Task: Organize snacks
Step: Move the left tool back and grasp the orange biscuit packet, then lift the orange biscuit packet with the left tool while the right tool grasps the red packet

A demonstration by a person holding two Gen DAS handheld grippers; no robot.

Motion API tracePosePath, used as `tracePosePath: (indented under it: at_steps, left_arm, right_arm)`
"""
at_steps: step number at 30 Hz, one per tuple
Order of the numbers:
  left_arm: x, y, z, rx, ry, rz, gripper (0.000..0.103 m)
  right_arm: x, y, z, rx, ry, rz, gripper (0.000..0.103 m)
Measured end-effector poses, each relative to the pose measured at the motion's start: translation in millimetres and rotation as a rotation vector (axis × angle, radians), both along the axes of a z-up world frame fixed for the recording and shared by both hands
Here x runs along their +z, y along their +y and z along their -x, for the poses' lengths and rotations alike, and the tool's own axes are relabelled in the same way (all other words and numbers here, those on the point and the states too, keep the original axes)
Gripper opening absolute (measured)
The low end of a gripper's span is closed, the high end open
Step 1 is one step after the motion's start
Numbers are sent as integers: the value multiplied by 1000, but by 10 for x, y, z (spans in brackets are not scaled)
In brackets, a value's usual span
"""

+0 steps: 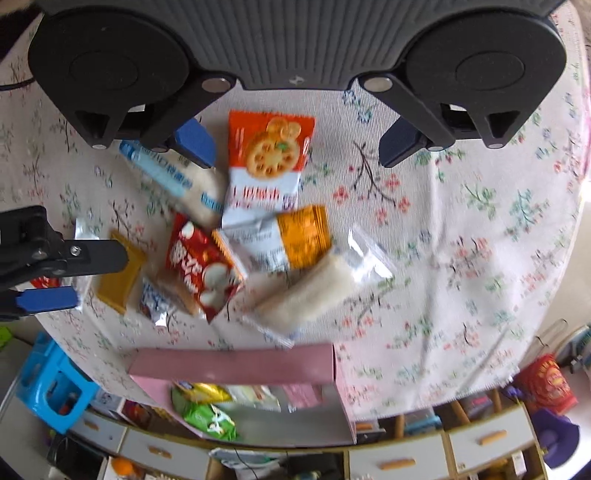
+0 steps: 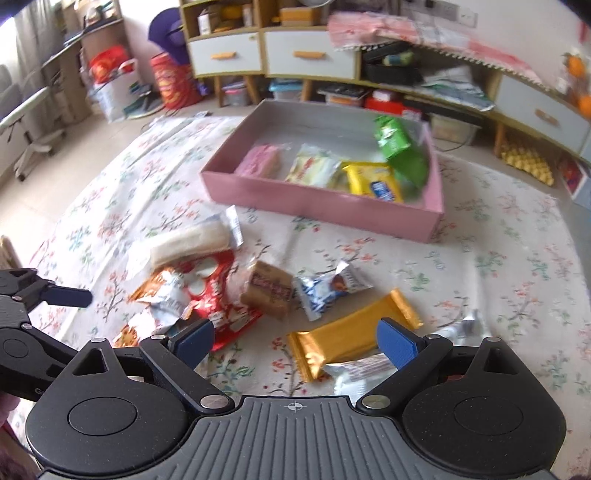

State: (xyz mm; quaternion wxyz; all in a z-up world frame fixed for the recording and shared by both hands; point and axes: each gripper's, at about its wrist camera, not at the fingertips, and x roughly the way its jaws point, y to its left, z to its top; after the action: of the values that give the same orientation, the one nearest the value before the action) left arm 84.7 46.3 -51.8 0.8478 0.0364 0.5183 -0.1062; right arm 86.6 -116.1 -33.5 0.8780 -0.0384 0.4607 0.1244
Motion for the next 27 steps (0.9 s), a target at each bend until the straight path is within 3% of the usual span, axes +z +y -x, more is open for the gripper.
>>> tracePosePath:
  at_steps: [5,9,17,24,27]
  left_arm:
    - [-63,101,42,-22,10,49,82]
    - [-40,124,43,-28,-2,82,75]
    - [-32,85,-1,-46,-19,89,54]
    - [-20,117,-10,-43,-24,70,41]
    - [-13,154,-12,-25,-15,82,39]
  right_arm:
    - [-106,60,-100,-11,129,-120,94]
    - [-165,114,-172,-38,163,-167,92]
    - [-287,211,-314,-83,172,-172,60]
    - [-330,241,-375,-111,160,-190,44]
    - [-319,248,-384,-112,159,-187,44]
